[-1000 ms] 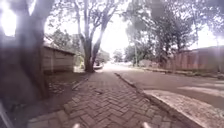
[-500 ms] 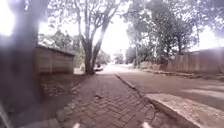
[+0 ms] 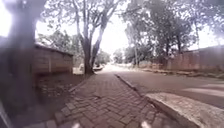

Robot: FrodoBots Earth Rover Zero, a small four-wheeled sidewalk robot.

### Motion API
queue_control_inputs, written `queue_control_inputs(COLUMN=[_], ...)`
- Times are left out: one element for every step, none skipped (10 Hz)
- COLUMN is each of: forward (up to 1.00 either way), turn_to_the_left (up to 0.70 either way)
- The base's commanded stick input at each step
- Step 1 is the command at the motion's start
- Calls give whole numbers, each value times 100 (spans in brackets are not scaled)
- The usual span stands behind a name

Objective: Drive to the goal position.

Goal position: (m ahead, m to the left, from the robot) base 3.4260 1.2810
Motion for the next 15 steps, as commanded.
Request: queue_control_inputs(forward=[50,50,50,50,50,50,50,50,50,50,50,50,50,50,50], turn_to_the_left=[12,10,8,5,3,1,18,16,16,19,22,15,5,20,14])
